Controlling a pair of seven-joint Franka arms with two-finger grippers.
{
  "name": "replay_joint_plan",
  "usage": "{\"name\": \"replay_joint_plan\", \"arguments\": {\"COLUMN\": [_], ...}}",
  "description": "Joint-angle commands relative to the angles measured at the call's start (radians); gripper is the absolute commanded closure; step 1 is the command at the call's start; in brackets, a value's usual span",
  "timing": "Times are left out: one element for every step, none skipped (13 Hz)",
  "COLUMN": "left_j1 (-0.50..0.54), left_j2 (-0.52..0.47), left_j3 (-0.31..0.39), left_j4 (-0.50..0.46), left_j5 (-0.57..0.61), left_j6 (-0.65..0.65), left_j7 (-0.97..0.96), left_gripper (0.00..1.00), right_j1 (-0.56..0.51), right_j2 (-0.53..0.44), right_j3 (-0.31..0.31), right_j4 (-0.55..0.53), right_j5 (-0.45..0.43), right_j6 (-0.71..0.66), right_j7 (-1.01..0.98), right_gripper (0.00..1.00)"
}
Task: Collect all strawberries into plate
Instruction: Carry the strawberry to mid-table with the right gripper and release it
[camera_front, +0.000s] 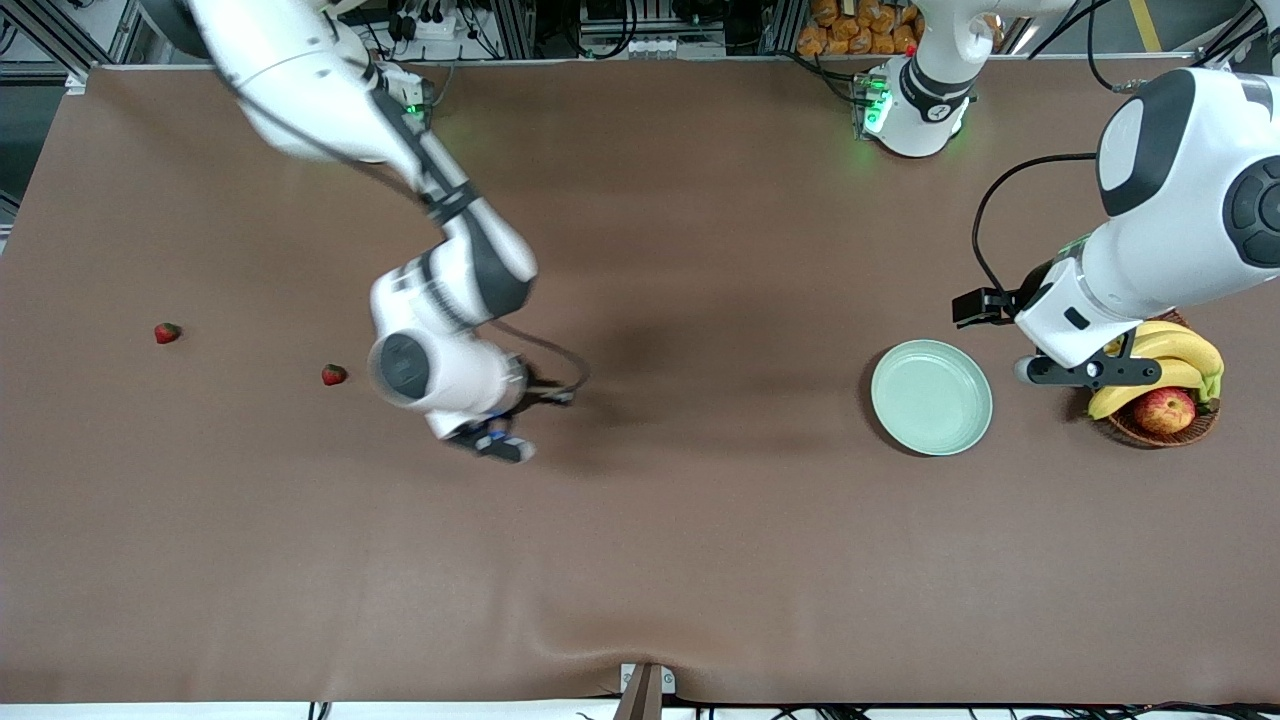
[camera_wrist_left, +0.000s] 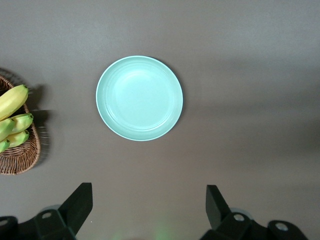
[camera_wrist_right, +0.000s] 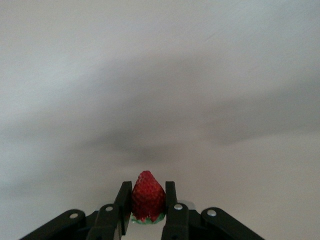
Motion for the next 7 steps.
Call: {"name": "replay_joint_plan", "arguments": {"left_j1": [0.006, 0.008, 0.010, 0.008, 0.008, 0.008, 0.008], "left_j2": [0.002, 0.012, 0.013, 0.015, 0.015, 0.015, 0.021], "left_j3": [-0.003, -0.003, -0.003, -0.003, -0.003, -0.003, -0.003], "left_j4": [0.002, 0.002, 0.002, 0.004, 0.002, 0.001, 0.001], "left_j5": [0.026, 0.026, 0.026, 0.028, 0.028, 0.028, 0.028], "left_j6": [0.007, 0.011, 0.013, 0.015, 0.015, 0.015, 0.015], "left_j7": [-0.017, -0.012, -0.010, -0.010, -0.010, -0.010, -0.010], "left_gripper": [0.00, 0.00, 0.00, 0.00, 0.00, 0.00, 0.00], "right_j1": [0.145, 0.186, 0.209, 0.235, 0.259, 0.275, 0.289], "right_j2": [0.020, 0.021, 0.029, 0.040, 0.069, 0.096, 0.125], "right_j3": [-0.017, -0.018, -0.018, -0.018, -0.020, -0.021, -0.021], "right_j4": [-0.004, -0.007, -0.010, -0.009, -0.013, -0.036, -0.044], "right_j5": [0.011, 0.011, 0.010, 0.010, 0.007, 0.007, 0.008], "right_j6": [0.110, 0.123, 0.124, 0.130, 0.165, 0.230, 0.303], "right_j7": [0.193, 0.237, 0.268, 0.287, 0.289, 0.289, 0.293], "right_gripper": [1.00, 1.00, 1.00, 1.00, 1.00, 1.00, 0.97]}}
